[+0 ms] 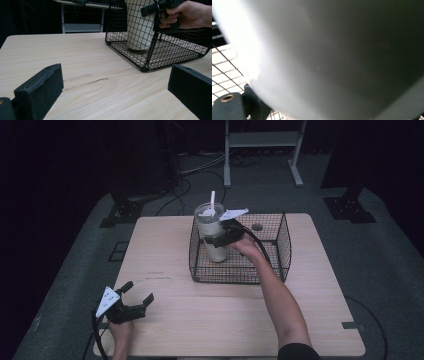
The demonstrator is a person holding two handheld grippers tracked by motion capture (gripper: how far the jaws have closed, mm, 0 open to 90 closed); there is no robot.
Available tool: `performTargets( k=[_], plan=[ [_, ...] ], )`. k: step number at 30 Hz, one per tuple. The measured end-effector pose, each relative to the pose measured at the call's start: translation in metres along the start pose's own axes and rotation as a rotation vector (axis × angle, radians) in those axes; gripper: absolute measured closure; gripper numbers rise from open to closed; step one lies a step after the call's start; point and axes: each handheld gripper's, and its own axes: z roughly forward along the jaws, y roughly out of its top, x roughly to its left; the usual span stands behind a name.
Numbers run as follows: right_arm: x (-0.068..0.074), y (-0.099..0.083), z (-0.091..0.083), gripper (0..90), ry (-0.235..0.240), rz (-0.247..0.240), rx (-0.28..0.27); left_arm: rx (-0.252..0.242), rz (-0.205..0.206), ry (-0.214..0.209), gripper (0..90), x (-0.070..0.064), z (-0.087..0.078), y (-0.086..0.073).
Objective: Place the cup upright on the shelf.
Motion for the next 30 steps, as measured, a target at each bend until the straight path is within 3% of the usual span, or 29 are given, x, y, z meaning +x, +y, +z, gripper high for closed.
performTargets(
  k=[5, 12, 16, 30],
  plan=[
    [0.0, -0.001, 0.002, 9.2, 0.003, 0.005, -0.011, 0.001, 0.002, -0.002, 0.0, 0.0, 0.0, 0.0],
    [0.002, -0.007, 0.0, 9.1, 0.015, -0.035, -0.033, 0.002, 0.002, -0.003, 0.0, 0.0, 0.0, 0.0],
    [0.001, -0.011, -0.002, 9.1, 0.02, -0.026, -0.051, 0.003, 0.005, -0.003, 0.0, 0.0, 0.0, 0.0],
    [0.0, -0.015, -0.007, 9.1, 0.028, -0.055, -0.047, 0.003, 0.003, -0.004, 0.0, 0.0, 0.0, 0.0]
  ],
)
